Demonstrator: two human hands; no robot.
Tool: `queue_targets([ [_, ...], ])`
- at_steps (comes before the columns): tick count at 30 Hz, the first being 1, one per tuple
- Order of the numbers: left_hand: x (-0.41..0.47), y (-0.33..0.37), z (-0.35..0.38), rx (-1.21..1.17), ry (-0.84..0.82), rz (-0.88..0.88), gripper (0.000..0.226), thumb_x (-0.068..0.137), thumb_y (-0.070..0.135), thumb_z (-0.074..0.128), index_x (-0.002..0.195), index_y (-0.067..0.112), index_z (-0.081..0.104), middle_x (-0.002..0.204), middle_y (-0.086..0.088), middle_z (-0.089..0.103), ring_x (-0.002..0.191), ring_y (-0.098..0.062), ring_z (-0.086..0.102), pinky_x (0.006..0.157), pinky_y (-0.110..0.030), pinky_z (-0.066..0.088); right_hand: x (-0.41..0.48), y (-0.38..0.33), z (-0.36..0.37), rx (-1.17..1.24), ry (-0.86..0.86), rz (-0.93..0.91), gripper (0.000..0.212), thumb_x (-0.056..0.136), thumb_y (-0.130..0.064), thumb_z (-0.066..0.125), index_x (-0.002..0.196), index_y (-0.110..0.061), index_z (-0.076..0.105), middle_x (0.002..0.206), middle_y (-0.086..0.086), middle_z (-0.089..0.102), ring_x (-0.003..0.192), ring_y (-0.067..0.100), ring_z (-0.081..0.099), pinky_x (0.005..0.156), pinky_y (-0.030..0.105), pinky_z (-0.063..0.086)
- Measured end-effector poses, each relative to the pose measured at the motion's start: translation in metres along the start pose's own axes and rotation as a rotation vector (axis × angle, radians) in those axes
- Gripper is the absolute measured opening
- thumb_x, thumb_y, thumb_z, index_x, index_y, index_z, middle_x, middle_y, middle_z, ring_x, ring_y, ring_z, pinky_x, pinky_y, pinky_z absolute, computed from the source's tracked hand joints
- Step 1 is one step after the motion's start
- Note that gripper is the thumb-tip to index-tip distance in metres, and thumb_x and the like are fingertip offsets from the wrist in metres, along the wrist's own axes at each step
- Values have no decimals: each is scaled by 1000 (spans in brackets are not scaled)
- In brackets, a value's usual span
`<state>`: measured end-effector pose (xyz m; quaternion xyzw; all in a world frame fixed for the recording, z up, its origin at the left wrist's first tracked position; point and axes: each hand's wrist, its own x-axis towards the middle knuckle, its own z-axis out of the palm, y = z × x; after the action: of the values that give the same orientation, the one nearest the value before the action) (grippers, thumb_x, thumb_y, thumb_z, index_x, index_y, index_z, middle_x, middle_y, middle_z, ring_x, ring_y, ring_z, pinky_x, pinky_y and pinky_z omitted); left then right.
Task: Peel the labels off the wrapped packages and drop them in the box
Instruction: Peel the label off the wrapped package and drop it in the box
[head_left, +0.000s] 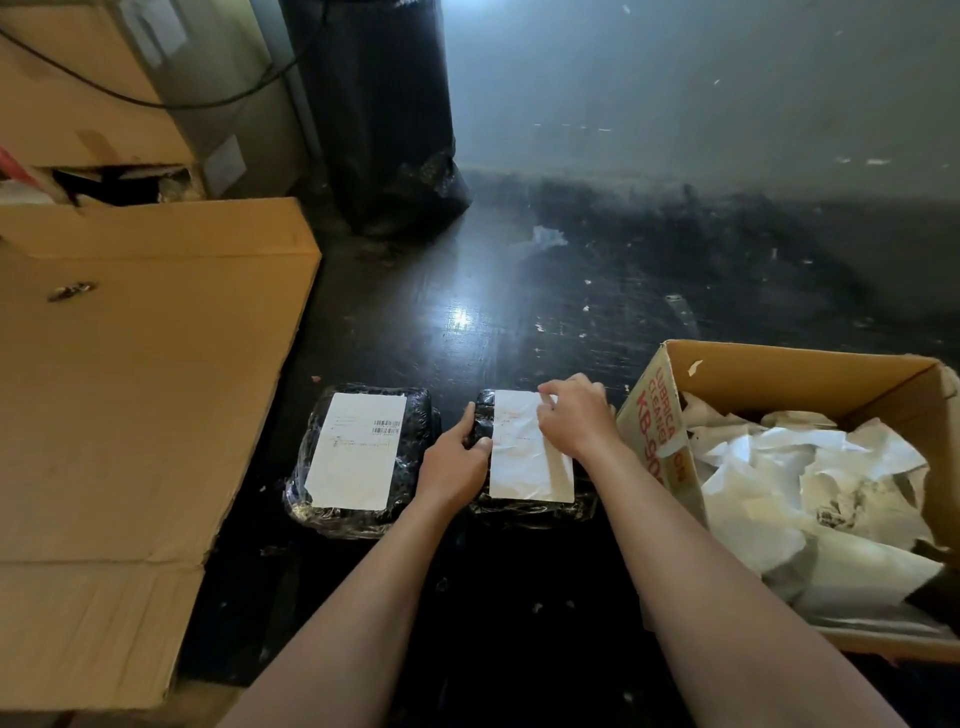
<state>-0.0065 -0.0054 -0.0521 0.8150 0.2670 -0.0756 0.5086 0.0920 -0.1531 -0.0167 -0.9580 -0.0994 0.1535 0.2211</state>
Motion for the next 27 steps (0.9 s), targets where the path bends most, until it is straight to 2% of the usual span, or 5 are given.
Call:
queue_targets([
  [7, 10, 0, 1, -21, -4, -8, 55, 104, 32, 44, 156, 41, 29, 82, 5, 66, 68, -9, 53, 72, -32, 40, 12, 0, -2, 100, 77, -16, 17, 94, -23, 63, 104, -20, 76, 120, 1, 65, 118, 27, 55, 103, 52, 42],
  [12, 15, 0, 4, -59, -12, -12, 57, 103, 30, 47, 156, 41, 29, 128, -16, 67, 92, -24, 66, 80, -32, 43, 22, -3, 0, 128, 10, 11, 32, 91, -37, 67, 123, -33, 70, 127, -1, 62, 127, 26, 49, 109, 55, 33],
  [19, 17, -8, 7, -184, -9, -23, 56, 102, 30, 49, 155, 40, 32, 132, -19, 63, 114, -34, 63, 100, -44, 48, 27, -16, 3, 176, 26, 6, 7, 92, -31, 70, 92, -29, 77, 95, -11, 69, 107, 18, 61, 97, 45, 33],
  [23, 16, -10, 7, -242, 3, -9, 55, 102, 25, 53, 152, 40, 37, 85, -3, 69, 60, -6, 48, 67, -24, 45, 27, -17, 4, 190, 27, -34, 9, 92, -27, 70, 85, -29, 75, 79, -18, 64, 96, 16, 63, 101, 51, 42],
  [27, 19, -13, 7, -294, 1, -26, 56, 101, 24, 56, 152, 37, 40, 77, -5, 59, 54, -7, 43, 58, -23, 44, 25, -15, 5, 199, 35, -71, 11, 95, -23, 67, 85, -28, 72, 88, -13, 62, 97, 17, 58, 100, 52, 42],
])
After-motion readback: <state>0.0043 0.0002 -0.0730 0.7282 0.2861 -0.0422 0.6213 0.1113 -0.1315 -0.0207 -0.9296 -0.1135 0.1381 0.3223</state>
